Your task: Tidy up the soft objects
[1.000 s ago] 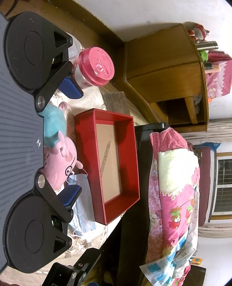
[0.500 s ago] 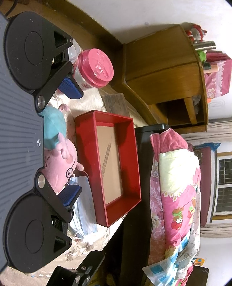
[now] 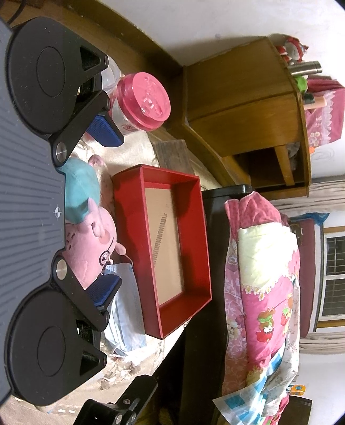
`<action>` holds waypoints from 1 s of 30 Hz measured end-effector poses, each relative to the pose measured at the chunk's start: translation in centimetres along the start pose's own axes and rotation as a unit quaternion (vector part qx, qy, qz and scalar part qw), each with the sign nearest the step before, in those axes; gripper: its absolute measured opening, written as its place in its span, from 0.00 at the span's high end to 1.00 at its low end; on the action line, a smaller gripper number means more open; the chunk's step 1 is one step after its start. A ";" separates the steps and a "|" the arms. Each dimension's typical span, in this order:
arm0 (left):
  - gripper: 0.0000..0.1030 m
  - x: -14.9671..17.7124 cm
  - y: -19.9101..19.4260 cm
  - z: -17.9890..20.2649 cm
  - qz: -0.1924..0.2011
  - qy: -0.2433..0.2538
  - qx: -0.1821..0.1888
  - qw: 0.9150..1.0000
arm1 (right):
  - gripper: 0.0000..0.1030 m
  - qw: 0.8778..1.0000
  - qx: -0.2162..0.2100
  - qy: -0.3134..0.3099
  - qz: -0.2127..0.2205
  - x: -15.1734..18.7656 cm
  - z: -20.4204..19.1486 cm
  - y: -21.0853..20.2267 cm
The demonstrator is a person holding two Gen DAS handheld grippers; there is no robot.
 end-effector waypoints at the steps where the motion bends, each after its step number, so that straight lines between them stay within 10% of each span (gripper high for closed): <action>1: 0.05 0.0 0.0 0.0 -0.001 0.000 0.000 1.000 | 0.23 1.000 0.000 0.001 0.000 0.0 0.0 0.0; 30: 0.05 0.2 0.0 0.4 -0.002 0.003 0.002 1.000 | 0.23 1.000 0.007 -0.006 -0.026 0.6 -0.2 0.9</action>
Point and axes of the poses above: each gripper's, at about its wrist camera, not at the fingertips, and y roughly the way its jaws point, z to its right, x to its underside, the point moved 4 cm from there along y, roughly the way its jaws point, and after that the axes turned 7 degrees about -x, right-handed, at the moved point
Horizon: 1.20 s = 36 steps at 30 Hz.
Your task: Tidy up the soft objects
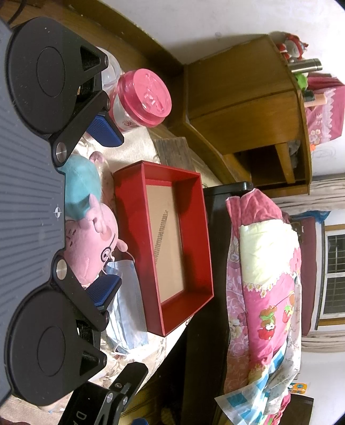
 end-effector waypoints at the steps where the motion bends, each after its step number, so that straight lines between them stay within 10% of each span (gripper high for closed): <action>1: 0.05 0.0 0.0 0.0 0.000 0.000 0.000 1.000 | 0.23 1.000 0.000 0.000 0.000 0.0 0.0 0.0; 14: 0.05 0.3 -0.3 0.0 0.000 0.008 0.006 1.000 | 0.23 1.000 0.000 -0.005 -0.004 0.0 0.0 0.0; 36: 0.05 4.6 -1.6 -0.5 -0.048 0.081 0.075 0.993 | 0.23 0.982 -0.047 -0.105 -0.148 5.2 -0.9 -4.0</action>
Point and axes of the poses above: each gripper's, at about its wrist camera, not at the fingertips, and y roughly the way its jaws point, z to its right, x to its underside, the point moved 4 cm from there along y, roughly the way its jaws point, and after that the axes turned 7 degrees about -x, right-handed, at the moved point
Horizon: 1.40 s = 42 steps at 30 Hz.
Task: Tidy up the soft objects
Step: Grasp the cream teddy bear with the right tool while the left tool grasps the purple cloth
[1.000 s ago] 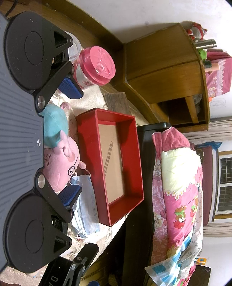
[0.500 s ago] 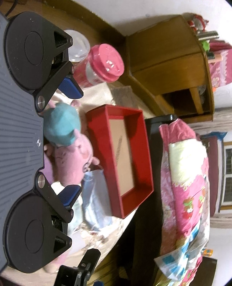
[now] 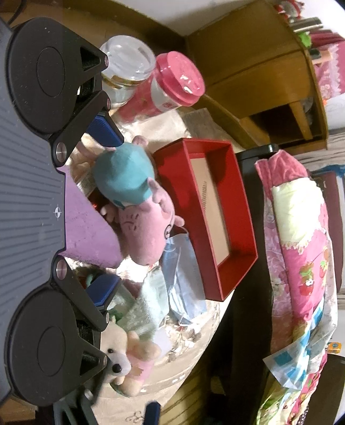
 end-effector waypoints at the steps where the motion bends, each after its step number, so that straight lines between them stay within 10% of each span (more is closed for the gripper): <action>1: 0.05 0.1 0.1 0.0 -0.003 -0.002 0.007 1.000 | 0.24 1.000 -0.006 -0.004 -0.004 0.1 -0.2 0.4; 13: 0.05 -0.2 0.3 0.7 -0.012 -0.003 0.032 0.999 | 0.50 0.992 -0.053 0.090 -0.073 0.1 1.4 5.6; 18: 0.05 0.0 0.9 0.3 -0.028 -0.011 0.037 0.999 | 0.80 0.985 -0.096 0.125 -0.068 -0.1 2.3 4.3; 38: 0.06 1.4 4.9 2.5 -0.108 0.037 0.073 0.991 | 0.83 0.927 -0.185 0.326 0.008 -1.3 9.3 0.9; 42: 0.28 1.7 6.8 2.9 -0.146 0.030 0.084 0.985 | 0.82 0.923 -0.190 0.336 0.012 -1.4 10.0 0.9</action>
Point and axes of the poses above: each gripper's, at about its wrist camera, not at the fingertips, and y roughly the way its jaws point, z to its right, x to its underside, the point moved 4 cm from there along y, roughly the way its jaws point, and after that the axes turned 7 degrees about -x, right-handed, at the moved point
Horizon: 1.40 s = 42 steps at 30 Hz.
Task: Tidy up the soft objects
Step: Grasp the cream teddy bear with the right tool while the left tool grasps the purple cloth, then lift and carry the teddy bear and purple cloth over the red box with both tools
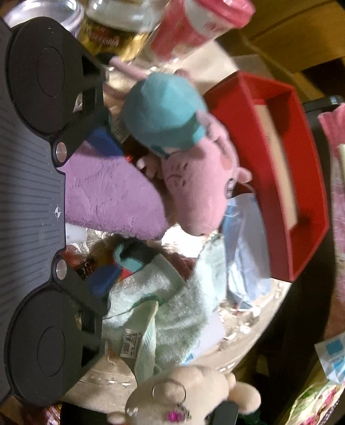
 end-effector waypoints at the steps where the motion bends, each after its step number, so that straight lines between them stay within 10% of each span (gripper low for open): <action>1: 0.35 0.0 0.4 -0.2 -0.011 -0.009 0.002 1.000 | 0.82 1.000 -0.002 0.006 -0.002 -0.1 0.2 0.0; 7: 0.75 0.3 0.2 -2.2 -0.031 -0.072 0.008 0.997 | 0.81 0.999 -0.018 0.026 -0.010 -0.1 0.5 0.0; 14: 0.85 0.8 0.2 -1.5 -0.046 -0.047 0.008 0.998 | 0.81 0.999 -0.022 0.023 -0.019 0.1 0.1 0.6; 17: 0.77 0.6 0.9 -1.6 -0.052 -0.036 -0.002 0.998 | 0.81 0.999 -0.020 0.025 -0.020 0.1 0.2 0.7; 19: 0.29 0.2 1.0 -1.3 -0.053 -0.036 -0.004 0.998 | 0.80 0.999 -0.020 0.027 -0.023 0.2 0.2 0.8; 21: 0.20 -0.3 1.2 -0.7 -0.040 -0.018 -0.032 0.999 | 0.80 0.999 -0.022 0.030 -0.027 0.3 0.1 0.9; 24: 0.41 -0.4 2.0 -0.6 -0.037 0.007 -0.078 0.996 | 0.80 0.999 -0.025 0.031 -0.029 0.4 0.1 1.0; 32: 0.83 0.0 0.9 -3.0 -0.038 -0.056 -0.033 0.997 | 0.80 0.999 -0.031 0.029 -0.030 0.3 -0.1 1.1; 42: 0.88 -0.8 -2.8 -5.5 -0.001 -0.158 0.082 0.984 | 0.80 0.999 -0.035 0.027 -0.028 0.4 -0.6 1.6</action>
Point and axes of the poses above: each gripper's, at about its wrist camera, not at the fingertips, and y roughly the way its jaws point, z to its right, x to its underside, the point moved 4 cm from there along y, roughly the way its jaws point, and after that the axes turned 7 degrees about -x, right-handed, at the moved point
